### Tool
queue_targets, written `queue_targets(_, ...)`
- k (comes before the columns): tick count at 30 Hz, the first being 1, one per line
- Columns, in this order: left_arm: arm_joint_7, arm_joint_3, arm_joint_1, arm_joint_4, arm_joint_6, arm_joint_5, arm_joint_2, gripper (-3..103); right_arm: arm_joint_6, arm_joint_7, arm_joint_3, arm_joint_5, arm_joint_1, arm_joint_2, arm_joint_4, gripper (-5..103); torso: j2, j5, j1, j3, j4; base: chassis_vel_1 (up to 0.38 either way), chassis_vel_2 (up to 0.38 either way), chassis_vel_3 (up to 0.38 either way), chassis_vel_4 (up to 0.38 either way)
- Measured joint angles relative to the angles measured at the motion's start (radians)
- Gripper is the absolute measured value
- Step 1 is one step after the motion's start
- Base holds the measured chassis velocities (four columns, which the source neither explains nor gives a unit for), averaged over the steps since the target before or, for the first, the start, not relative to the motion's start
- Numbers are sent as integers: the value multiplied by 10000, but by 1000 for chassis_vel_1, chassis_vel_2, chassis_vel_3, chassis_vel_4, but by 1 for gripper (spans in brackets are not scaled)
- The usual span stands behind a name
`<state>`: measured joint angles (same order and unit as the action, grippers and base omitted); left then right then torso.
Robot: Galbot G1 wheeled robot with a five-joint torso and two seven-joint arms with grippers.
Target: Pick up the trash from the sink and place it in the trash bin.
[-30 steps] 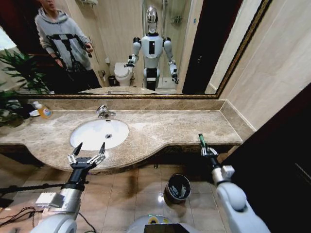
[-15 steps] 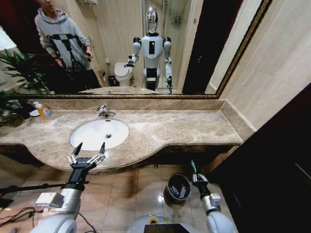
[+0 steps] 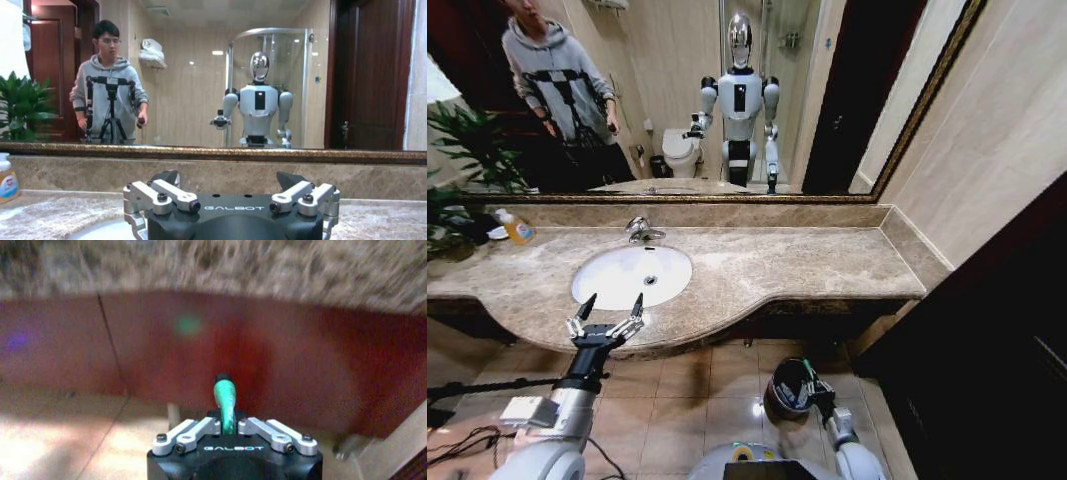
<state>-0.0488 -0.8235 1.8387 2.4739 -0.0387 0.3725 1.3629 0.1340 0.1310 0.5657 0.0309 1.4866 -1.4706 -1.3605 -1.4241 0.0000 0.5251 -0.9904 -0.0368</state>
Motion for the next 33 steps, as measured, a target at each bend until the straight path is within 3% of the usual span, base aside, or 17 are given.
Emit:
queue_targets(9,0,0,0,0,0,0,0,100,-492,511,-79,997,-1096,-19,1783,8,0,-1,0,0,0,0,0,0,0)
queue_targets(27,0,0,0,0,0,0,0,100,-443,632,-75,1634,-2376,-162,4017,8,0,0,0,0,0,0,0,0,0)
queue_targets(33,0,0,0,0,0,0,0,100,-343,596,-12,2274,-2912,-79,4541,8,0,0,0,0,0,0,0,0,0)
